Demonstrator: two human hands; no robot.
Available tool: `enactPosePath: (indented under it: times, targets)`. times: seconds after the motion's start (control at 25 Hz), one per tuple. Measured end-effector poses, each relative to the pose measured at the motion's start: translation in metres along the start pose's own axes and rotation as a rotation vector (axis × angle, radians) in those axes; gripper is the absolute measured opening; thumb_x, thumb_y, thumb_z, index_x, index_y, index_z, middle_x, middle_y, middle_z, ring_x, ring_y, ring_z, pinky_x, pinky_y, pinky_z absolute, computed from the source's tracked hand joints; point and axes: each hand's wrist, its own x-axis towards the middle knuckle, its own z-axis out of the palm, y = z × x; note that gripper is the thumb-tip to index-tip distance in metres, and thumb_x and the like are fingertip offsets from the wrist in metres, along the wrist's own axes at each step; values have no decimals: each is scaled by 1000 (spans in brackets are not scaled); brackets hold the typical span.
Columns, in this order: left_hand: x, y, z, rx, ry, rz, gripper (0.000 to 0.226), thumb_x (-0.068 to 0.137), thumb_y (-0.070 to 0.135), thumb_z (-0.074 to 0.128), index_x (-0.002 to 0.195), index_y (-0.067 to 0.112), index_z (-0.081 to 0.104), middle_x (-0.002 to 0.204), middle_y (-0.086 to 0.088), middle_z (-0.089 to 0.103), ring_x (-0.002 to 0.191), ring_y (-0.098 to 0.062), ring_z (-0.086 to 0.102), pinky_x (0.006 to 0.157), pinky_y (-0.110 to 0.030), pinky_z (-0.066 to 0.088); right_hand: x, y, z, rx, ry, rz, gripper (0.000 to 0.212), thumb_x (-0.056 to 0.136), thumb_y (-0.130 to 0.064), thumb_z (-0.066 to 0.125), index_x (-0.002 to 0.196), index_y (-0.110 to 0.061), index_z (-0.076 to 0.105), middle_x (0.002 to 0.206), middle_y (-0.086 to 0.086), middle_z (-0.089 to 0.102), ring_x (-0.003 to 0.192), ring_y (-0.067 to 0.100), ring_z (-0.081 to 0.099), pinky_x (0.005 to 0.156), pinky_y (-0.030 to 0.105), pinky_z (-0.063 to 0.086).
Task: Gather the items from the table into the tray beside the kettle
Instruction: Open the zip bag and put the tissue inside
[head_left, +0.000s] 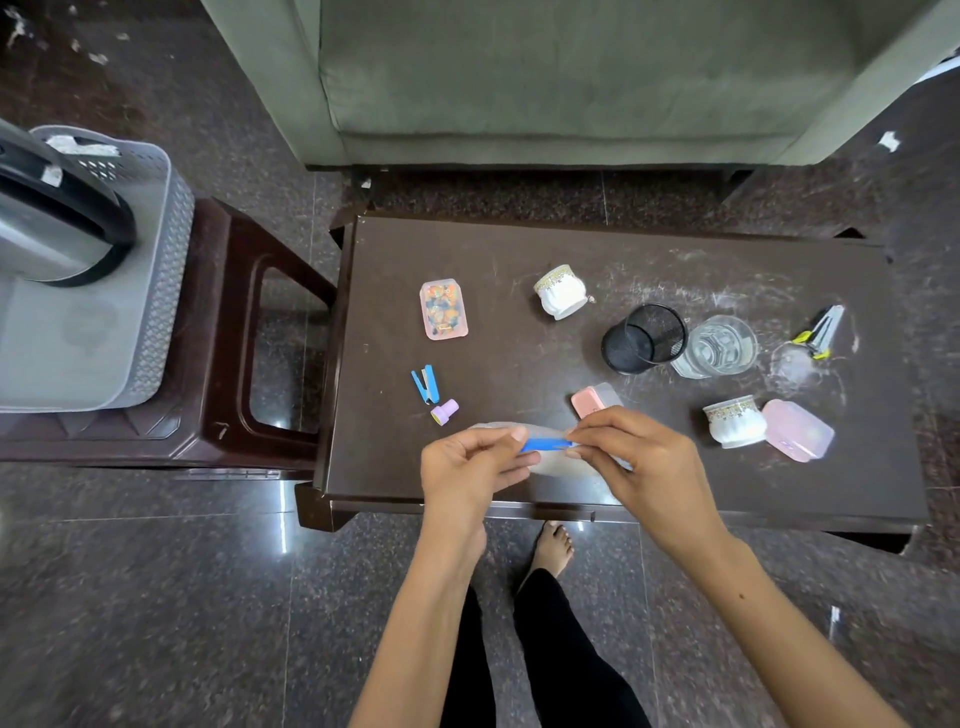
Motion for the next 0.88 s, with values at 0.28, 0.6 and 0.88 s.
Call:
enactPosePath:
  times: [0.28, 0.6, 0.88]
  targets:
    - [12, 2, -29, 10, 70, -31, 8, 82, 7, 71, 87, 1, 70, 84, -16, 73, 66, -16, 73, 62, -21, 59, -12, 31, -22, -94, 22, 100, 11, 84, -16, 64, 90, -11, 72, 90, -1, 69, 74, 17, 66, 66, 30, 50]
    - [19, -4, -14, 702, 76, 508, 29, 65, 26, 85, 86, 18, 67, 90, 5, 65, 82, -5, 59, 74, -9, 43, 3, 19, -4, -7, 13, 86, 10, 84, -6, 67, 92, -11, 70, 93, 0, 69, 79, 19, 66, 71, 31, 50]
    - [34, -3, -12, 943, -189, 677, 32, 72, -8, 57, 69, 24, 56, 68, -2, 66, 72, -28, 65, 97, -52, 45, 19, 24, 4, 125, 6, 96, 12, 85, -5, 66, 94, -10, 71, 94, 2, 69, 70, 9, 61, 64, 38, 56]
